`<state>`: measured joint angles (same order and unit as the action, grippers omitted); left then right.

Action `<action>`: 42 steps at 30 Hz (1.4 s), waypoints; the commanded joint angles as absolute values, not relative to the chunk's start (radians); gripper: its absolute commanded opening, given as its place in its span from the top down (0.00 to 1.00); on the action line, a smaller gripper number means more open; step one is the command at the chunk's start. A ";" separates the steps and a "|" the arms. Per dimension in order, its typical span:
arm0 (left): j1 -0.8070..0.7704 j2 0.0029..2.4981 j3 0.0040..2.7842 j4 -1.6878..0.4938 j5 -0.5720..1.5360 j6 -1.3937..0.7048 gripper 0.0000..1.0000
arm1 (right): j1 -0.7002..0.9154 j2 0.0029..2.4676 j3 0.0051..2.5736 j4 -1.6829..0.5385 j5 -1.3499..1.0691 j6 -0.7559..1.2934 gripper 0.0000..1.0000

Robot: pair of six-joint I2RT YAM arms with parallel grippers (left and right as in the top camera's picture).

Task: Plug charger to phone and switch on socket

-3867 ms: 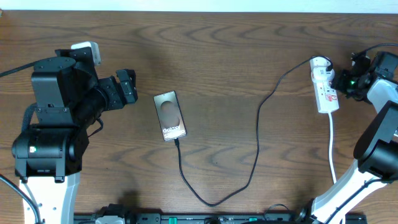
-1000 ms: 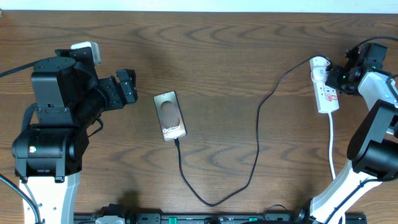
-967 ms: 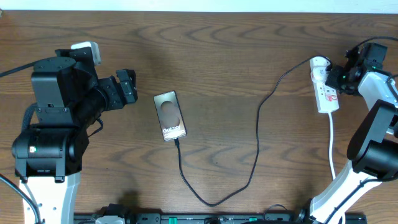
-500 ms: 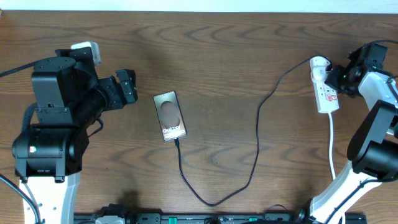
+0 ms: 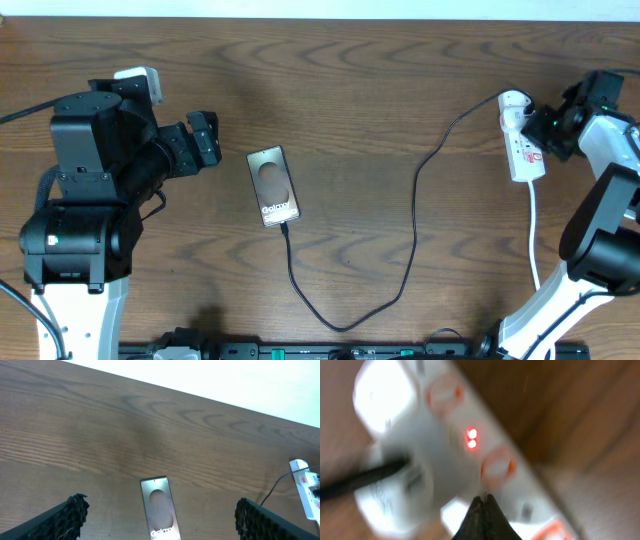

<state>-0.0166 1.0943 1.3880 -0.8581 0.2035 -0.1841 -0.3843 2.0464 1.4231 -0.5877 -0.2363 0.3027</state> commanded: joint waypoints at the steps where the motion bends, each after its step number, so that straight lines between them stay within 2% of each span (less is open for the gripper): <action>1: -0.013 1.099 1.387 -0.860 0.200 -0.185 0.04 | -0.432 1.955 1.395 -0.633 -0.347 0.317 0.99; 6: -0.013 1.099 1.387 -0.860 0.200 -0.185 0.04 | -0.488 1.774 1.395 -0.704 -0.434 0.282 0.99; 12: -0.013 1.099 1.387 -0.860 0.200 -0.185 0.04 | -0.464 1.529 1.395 -0.831 -0.496 0.182 0.96; 16: -0.013 1.099 1.387 -0.860 0.200 -0.185 0.04 | -0.418 1.369 1.395 -0.936 -0.534 0.087 0.89; 17: -0.013 1.099 1.387 -0.860 0.200 -0.185 0.04 | -0.410 1.341 1.395 -0.955 -0.532 0.080 0.82; 18: -0.013 1.099 1.387 -0.860 0.200 -0.185 0.04 | -0.394 1.284 1.395 -0.997 -0.529 0.073 0.59; 19: -0.013 1.099 1.387 -0.860 0.200 -0.185 0.04 | -0.384 1.243 1.395 -1.036 -0.530 0.073 0.27; 20: -0.013 1.099 1.387 -0.860 0.200 -0.185 0.04 | -0.379 1.218 1.395 -1.061 -0.529 0.073 0.01; 30: -0.013 1.099 1.387 -0.860 0.200 -0.185 0.04 | -0.375 0.991 1.395 -1.276 -0.506 0.063 0.01; 35: -0.013 1.099 1.387 -0.860 0.200 -0.185 0.04 | -0.374 0.893 1.394 -1.282 -0.563 -0.170 0.01; 39: -0.013 1.099 1.387 -0.860 0.200 -0.185 0.04 | -0.344 0.835 1.351 -1.260 -0.553 -0.173 0.01; 42: -0.013 1.099 1.387 -0.860 0.200 -0.185 0.04 | -0.259 0.759 1.249 -1.108 -0.501 -0.173 0.01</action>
<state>-0.0166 1.0943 1.3880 -0.8604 0.2035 -0.1841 -0.3298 0.8135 1.3357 -1.1969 -0.5274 -0.1249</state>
